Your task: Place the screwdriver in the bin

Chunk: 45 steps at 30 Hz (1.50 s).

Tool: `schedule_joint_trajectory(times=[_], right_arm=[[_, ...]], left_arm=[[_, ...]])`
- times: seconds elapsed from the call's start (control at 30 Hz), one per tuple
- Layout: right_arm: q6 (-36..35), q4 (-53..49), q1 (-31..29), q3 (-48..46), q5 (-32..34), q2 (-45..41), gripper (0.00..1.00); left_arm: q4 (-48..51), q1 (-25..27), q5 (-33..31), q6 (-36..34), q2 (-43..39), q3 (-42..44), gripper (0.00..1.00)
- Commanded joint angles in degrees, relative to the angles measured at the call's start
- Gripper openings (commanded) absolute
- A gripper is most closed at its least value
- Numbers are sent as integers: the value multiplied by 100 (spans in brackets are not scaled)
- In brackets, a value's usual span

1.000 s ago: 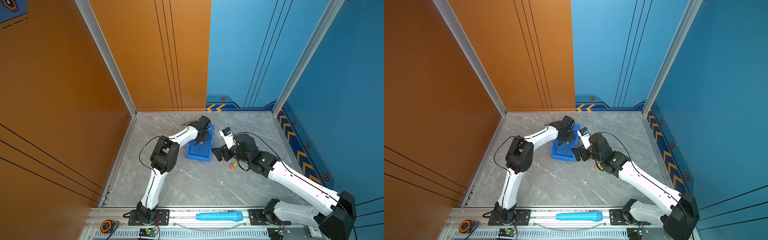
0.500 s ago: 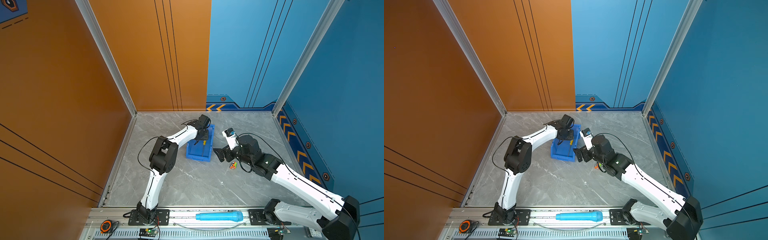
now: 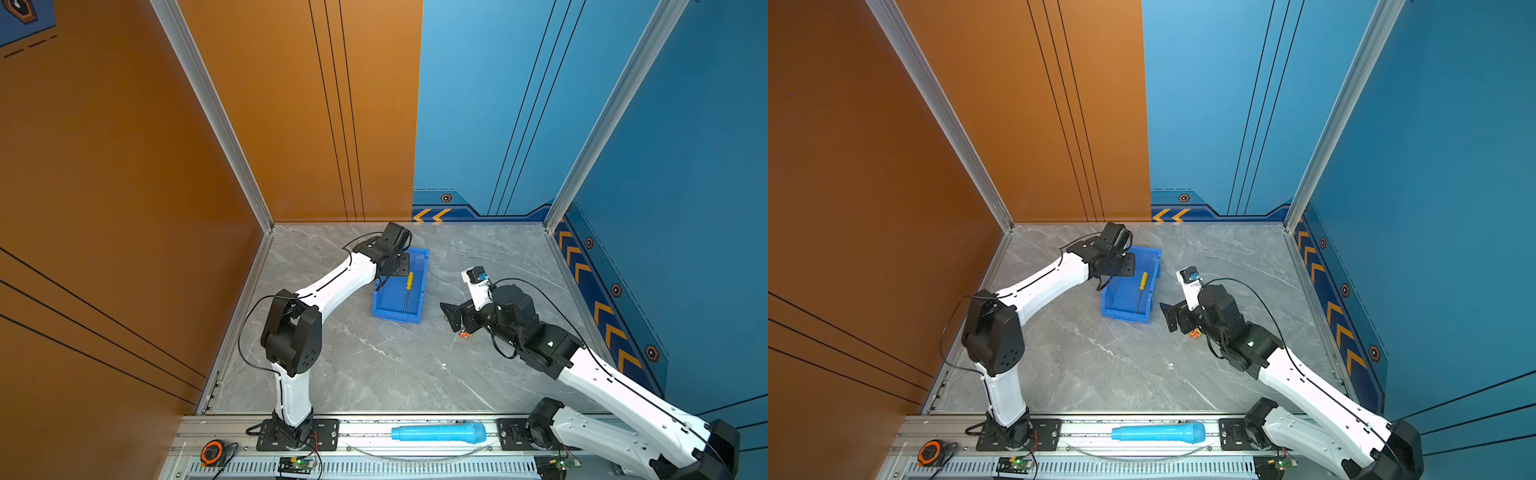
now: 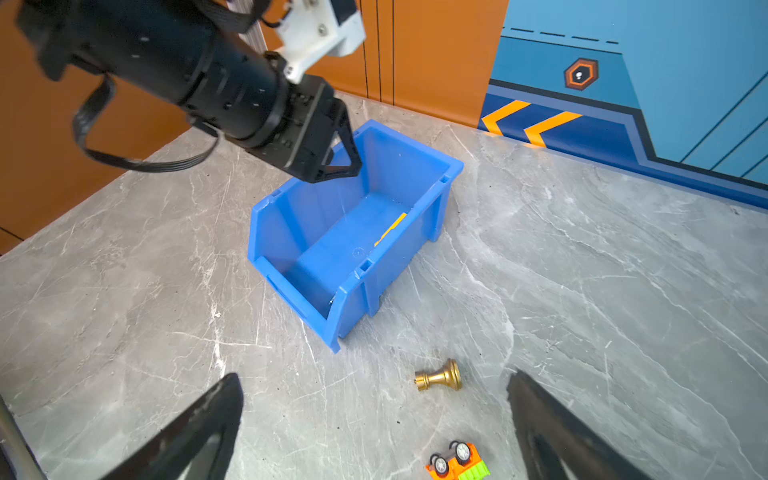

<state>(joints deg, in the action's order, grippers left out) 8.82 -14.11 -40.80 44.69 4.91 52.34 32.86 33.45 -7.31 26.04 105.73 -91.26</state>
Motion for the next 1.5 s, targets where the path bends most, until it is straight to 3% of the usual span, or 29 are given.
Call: schedule_joint_trajectory(times=[0.0, 0.27, 0.4, 0.47, 0.67, 0.9, 1.13, 1.3, 1.47], right_arm=[[262, -96, 204, -204, 318, -336, 100], [489, -685, 504, -448, 612, -1167, 100], [496, -890, 613, -617, 824, -1542, 100], [521, -1029, 679, -646, 911, -1674, 100], [644, -1356, 857, -636, 1148, -1752, 100], [976, -1296, 1054, -1062, 2024, -2245, 100], [478, -1102, 1221, -1884, 2536, -3287, 100], [8, -805, 1361, -2333, 2463, -3814, 100], [-74, -447, 1661, -2708, 2542, -3783, 100]], left_arm=[[161, 175, -241, 60, -564, 458, 53], [167, 432, -499, 183, -1906, 1717, 70], [168, 412, -573, 99, -2600, 2382, 84], [163, 369, -612, 20, -2976, 2723, 98], [159, 155, -768, -155, -4037, 3633, 98], [54, -117, -1753, -364, -5306, 4510, 98], [-717, -543, -2637, -794, -6401, 5635, 98], [-1306, -801, -2600, -981, -6873, 6224, 98], [-1986, -913, -2626, -1491, -7021, 6723, 98]])
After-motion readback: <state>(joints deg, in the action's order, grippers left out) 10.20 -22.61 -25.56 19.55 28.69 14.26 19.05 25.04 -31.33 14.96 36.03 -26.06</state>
